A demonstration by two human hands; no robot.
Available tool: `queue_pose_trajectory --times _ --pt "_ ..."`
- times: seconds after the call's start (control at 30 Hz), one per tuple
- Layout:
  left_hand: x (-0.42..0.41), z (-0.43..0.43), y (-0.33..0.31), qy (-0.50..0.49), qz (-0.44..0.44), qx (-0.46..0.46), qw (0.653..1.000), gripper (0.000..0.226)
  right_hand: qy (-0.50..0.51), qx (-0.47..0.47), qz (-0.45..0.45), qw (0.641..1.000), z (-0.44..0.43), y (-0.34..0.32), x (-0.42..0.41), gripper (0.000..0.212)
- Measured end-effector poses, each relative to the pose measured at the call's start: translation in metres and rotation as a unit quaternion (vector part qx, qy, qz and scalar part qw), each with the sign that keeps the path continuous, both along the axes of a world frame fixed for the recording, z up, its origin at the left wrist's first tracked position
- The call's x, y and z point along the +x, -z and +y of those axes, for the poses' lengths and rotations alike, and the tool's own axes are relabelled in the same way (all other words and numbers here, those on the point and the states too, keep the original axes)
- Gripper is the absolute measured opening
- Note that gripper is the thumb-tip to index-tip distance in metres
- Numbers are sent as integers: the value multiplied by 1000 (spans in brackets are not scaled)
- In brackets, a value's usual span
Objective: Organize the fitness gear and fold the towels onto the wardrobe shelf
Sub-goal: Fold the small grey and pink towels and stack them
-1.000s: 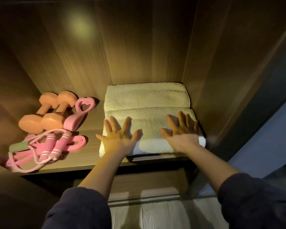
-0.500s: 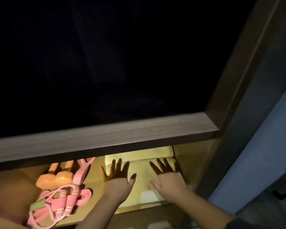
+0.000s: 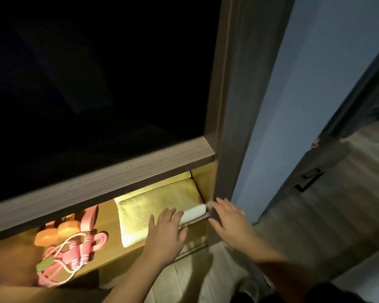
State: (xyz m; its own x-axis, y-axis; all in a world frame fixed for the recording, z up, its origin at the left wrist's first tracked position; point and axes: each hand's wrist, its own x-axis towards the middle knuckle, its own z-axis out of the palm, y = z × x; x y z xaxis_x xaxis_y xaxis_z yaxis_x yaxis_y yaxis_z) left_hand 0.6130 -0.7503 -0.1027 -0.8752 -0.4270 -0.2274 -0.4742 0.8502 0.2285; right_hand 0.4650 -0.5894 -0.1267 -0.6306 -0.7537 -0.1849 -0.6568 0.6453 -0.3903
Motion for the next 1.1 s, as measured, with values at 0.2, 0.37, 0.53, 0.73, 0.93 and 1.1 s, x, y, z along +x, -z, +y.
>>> queue_pose_trajectory --times 0.2,0.37,0.53,0.73,0.93,1.1 --pt "-84 74 13 103 -13 22 994 54 74 32 17 997 92 19 -69 54" --pt "-171 159 12 197 -38 48 978 56 105 73 -15 992 186 17 -123 55" --pt "-247 219 10 248 -47 59 966 57 152 73 -7 986 256 11 -170 53" --pt "-326 279 25 303 -78 63 948 58 230 96 -28 968 322 22 -212 54" --pt "-411 317 46 375 -126 50 917 60 285 106 -43 952 362 43 -264 60" --pt "-499 343 59 396 -155 41 904 64 327 130 -63 934 392 60 -331 60"
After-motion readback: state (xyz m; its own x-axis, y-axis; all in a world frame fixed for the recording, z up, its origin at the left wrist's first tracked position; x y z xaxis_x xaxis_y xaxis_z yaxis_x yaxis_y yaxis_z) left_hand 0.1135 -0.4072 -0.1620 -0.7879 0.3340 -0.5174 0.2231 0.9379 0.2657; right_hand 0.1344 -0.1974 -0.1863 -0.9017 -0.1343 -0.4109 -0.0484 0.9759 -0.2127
